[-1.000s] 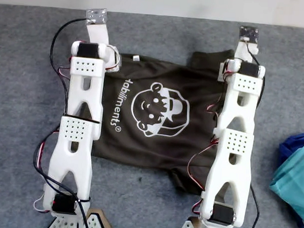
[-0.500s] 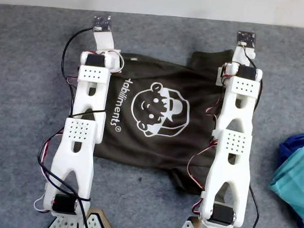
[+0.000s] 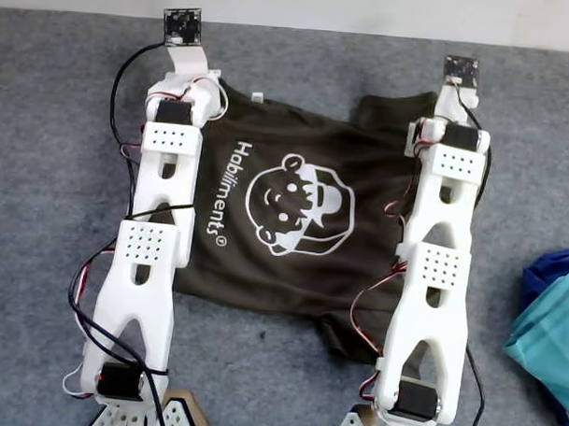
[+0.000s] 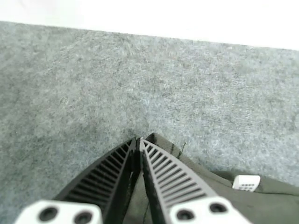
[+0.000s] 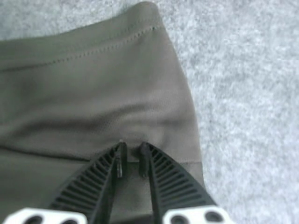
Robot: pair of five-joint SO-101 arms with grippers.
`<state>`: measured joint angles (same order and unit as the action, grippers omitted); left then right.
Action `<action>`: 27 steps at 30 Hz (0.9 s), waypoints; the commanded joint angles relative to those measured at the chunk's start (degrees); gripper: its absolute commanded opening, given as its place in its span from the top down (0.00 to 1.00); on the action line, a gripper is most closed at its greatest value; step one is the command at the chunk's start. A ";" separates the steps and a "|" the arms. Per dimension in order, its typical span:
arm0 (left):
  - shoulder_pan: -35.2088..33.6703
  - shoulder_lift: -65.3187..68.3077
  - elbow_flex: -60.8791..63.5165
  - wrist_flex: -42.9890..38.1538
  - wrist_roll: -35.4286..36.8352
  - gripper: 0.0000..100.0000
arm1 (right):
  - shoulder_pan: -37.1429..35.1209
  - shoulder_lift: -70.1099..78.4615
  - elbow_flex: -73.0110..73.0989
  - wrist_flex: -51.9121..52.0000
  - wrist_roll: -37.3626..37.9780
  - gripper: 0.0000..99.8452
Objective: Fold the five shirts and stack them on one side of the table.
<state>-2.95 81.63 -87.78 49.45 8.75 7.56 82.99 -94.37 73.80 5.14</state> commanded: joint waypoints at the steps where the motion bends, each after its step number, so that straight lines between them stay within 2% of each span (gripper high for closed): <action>1: -1.19 -0.84 -0.22 -1.23 -0.53 0.99 | 0.57 0.84 -5.58 -5.05 -0.70 0.91; 6: -1.01 1.27 -0.66 -1.49 -0.53 0.99 | 0.31 2.68 -5.58 -7.52 -0.88 0.79; 15: -0.75 5.76 -0.66 -6.77 -0.88 0.99 | 0.31 3.30 -5.49 -7.60 -3.25 0.79; 17: -0.75 6.02 -0.66 -6.77 -0.88 0.99 | 0.48 3.30 -5.49 -7.43 -3.16 0.82; 21: -0.75 6.11 -0.31 -6.59 -0.70 0.99 | 1.19 3.30 -5.49 -7.08 -2.99 1.00; 23: -0.75 6.11 -0.48 -6.59 -0.70 0.99 | 1.54 3.30 -5.49 -7.08 -2.99 0.98; 27: -0.75 5.58 -1.45 -6.86 -0.70 0.99 | 1.71 2.77 -6.02 -6.90 -2.99 0.99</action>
<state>-3.12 88.75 -87.69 43.82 8.31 9.05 86.59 -95.60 66.15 2.42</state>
